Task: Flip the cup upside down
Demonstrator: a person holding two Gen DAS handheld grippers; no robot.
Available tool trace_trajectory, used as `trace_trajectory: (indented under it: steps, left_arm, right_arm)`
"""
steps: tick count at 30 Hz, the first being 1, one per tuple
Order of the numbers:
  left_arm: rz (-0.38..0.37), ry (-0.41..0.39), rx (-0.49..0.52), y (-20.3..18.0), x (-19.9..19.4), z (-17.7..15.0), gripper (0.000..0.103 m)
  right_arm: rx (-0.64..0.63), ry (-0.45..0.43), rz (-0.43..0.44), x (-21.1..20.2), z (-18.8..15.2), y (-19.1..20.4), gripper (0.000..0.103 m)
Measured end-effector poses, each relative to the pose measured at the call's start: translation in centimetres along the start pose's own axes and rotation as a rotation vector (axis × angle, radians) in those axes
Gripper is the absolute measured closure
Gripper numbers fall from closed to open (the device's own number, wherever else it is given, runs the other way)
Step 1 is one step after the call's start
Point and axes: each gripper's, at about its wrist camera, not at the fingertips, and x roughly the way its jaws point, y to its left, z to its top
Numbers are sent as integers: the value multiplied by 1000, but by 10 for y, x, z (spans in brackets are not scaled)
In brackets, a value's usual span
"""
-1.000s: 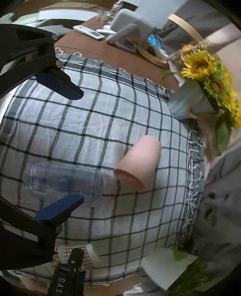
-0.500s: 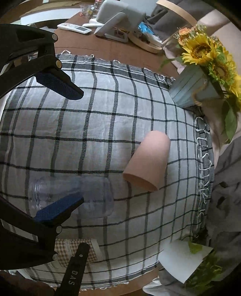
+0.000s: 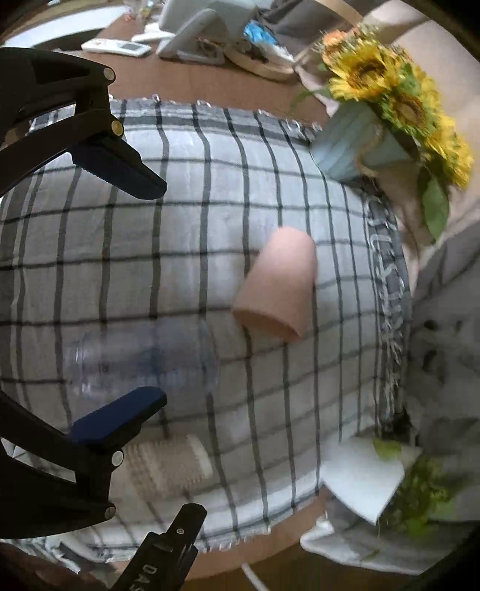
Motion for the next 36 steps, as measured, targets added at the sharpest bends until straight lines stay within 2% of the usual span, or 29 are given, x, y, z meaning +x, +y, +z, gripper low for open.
trace_trajectory:
  steps: [3, 5, 9, 13, 16, 20, 25, 28, 32, 36]
  left_arm:
    - [-60, -18, 39, -16, -11, 2, 0]
    - [-72, -29, 50, -27, -17, 5, 0]
    - [-68, -77, 54, -50, -26, 13, 0]
    - [1, -204, 84, -80, -48, 16, 0]
    - [-35, -224, 118, -100, -55, 17, 0]
    - [-109, -150, 111, -122, -48, 23, 0]
    - [-197, 10, 59, -144, -21, 31, 3]
    - [-217, 122, 32, -151, 5, 32, 10]
    - [-226, 211, -14, -152, 28, 37, 14]
    - [-229, 289, -47, -153, 52, 42, 26]
  right_arm:
    - [22, -71, -10, -27, -6, -10, 27]
    - [37, -104, -22, -39, -9, -20, 27]
    - [65, -160, -68, -54, -14, -40, 27]
    - [95, -203, -67, -66, -17, -68, 27]
    - [100, -251, -60, -77, -19, -87, 27]
    - [110, -280, -28, -84, -18, -110, 27]
    - [124, -268, 18, -80, -13, -132, 27]
    - [161, -252, 40, -72, -8, -146, 27]
    - [180, -227, 60, -58, 0, -154, 27]
    - [204, -189, 100, -45, 3, -158, 27]
